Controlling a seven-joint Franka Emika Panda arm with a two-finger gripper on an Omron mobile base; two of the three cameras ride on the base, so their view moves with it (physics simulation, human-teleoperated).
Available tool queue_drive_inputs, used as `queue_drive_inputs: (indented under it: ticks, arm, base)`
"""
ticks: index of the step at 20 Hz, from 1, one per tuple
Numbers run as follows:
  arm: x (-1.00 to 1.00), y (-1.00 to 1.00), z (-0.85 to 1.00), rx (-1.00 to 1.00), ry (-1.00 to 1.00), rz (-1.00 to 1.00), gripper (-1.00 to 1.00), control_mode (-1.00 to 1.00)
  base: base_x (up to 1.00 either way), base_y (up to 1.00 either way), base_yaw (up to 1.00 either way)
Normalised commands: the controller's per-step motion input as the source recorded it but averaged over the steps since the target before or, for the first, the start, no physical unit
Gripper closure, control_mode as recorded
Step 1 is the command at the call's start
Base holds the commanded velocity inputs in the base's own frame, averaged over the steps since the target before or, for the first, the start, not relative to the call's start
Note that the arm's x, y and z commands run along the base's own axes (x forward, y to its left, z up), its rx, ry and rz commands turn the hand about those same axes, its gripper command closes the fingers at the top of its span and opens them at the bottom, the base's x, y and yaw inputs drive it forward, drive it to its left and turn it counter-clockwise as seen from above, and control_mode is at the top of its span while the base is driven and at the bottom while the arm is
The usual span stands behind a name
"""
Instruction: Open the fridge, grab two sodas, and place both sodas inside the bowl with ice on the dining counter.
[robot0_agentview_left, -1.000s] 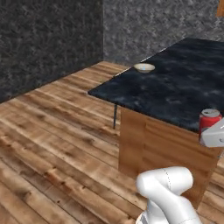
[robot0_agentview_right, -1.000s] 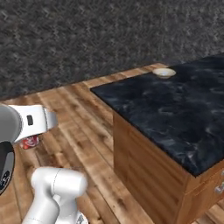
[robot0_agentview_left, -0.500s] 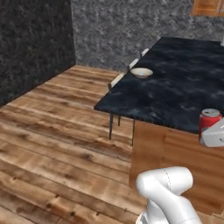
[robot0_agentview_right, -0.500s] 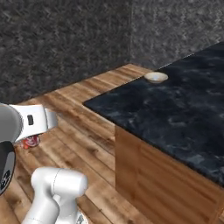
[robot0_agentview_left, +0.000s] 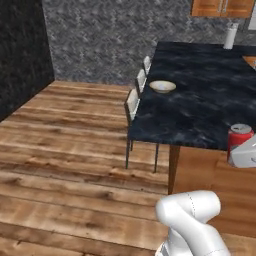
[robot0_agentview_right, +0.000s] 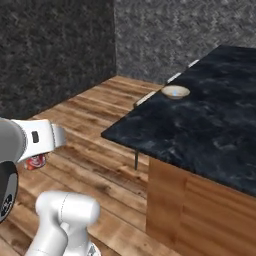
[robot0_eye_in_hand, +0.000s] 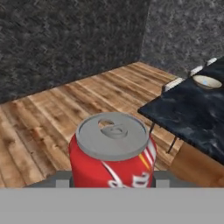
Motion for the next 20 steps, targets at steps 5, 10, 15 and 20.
queue_drive_inputs:
  ticks: [5,10,15,20]
  arm:
    - [0.00,0.00,0.00,0.00,0.00,0.00,1.00,1.00]
    - [0.00,0.00,0.00,0.00,0.00,0.00,1.00,1.00]
    - [0.00,0.00,0.00,0.00,0.00,0.00,1.00,1.00]
    - [0.00,0.00,0.00,0.00,0.00,0.00,1.00,1.00]
  base:
    - [0.41,0.91,-0.40]
    - [0.42,0.89,-0.41]
    - [0.46,0.88,-0.41]
    - [0.57,0.86,-0.41]
